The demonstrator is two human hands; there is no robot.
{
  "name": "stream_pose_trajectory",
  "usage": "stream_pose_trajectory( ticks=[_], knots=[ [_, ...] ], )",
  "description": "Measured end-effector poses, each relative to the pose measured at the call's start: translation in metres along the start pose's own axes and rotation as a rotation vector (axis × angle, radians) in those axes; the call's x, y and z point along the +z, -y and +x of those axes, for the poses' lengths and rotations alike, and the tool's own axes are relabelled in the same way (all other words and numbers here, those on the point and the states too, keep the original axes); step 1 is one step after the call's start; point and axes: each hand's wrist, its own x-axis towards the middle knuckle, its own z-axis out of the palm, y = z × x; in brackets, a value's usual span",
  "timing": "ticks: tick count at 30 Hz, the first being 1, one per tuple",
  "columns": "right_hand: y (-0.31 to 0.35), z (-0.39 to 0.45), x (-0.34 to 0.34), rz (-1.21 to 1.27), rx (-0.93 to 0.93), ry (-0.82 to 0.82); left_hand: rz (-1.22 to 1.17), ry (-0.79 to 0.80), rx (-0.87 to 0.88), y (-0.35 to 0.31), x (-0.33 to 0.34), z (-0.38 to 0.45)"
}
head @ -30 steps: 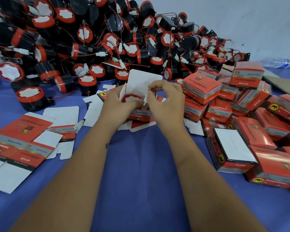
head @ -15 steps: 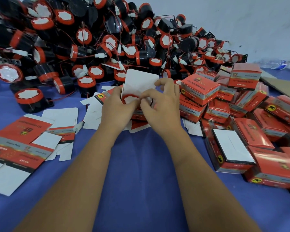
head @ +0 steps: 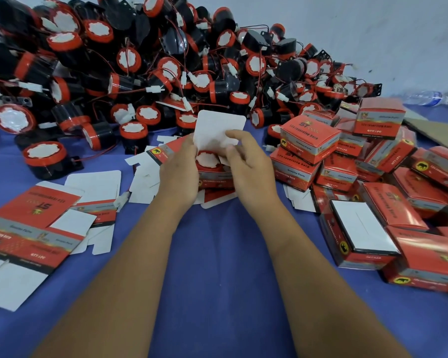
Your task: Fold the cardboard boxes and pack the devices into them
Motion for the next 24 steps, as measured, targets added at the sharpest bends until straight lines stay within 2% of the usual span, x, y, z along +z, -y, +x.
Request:
stream_pose_trajectory(
  ticks=[4, 6, 8, 11, 14, 16, 18, 21, 23, 24],
  knots=[
    [-0.002, 0.001, 0.003, -0.009, -0.019, -0.058, 0.189, 0.054, 0.067, 0.004, -0.003, 0.002],
    [-0.003, 0.002, 0.007, -0.072, -0.099, -0.201, 0.178, 0.035, 0.113, 0.008, -0.004, 0.007],
    [-0.002, 0.003, 0.006, -0.087, -0.143, -0.242, 0.134, -0.015, 0.198, 0.008, -0.004, 0.008],
    [-0.003, 0.003, 0.001, -0.148, -0.203, -0.138, 0.061, -0.114, 0.284, 0.008, -0.005, 0.006],
    [-0.006, -0.002, -0.002, -0.042, -0.218, -0.056, 0.016, -0.158, 0.215, 0.009, -0.009, 0.007],
    [-0.007, -0.001, -0.004, 0.029, -0.152, -0.013, -0.077, -0.108, 0.117, 0.006, -0.016, 0.011],
    [-0.009, 0.003, -0.005, -0.045, -0.122, 0.002, -0.129, -0.003, 0.083, 0.005, -0.022, 0.013],
    [-0.01, 0.004, -0.005, -0.156, -0.161, 0.03, 0.147, 0.084, 0.216, 0.008, -0.021, 0.01],
    [-0.011, 0.004, -0.008, -0.124, -0.138, 0.082, 0.333, 0.107, 0.335, 0.011, -0.019, 0.007],
    [-0.012, 0.004, -0.01, -0.097, -0.117, 0.112, 0.354, 0.113, 0.366, 0.012, -0.019, 0.007]
  ],
)
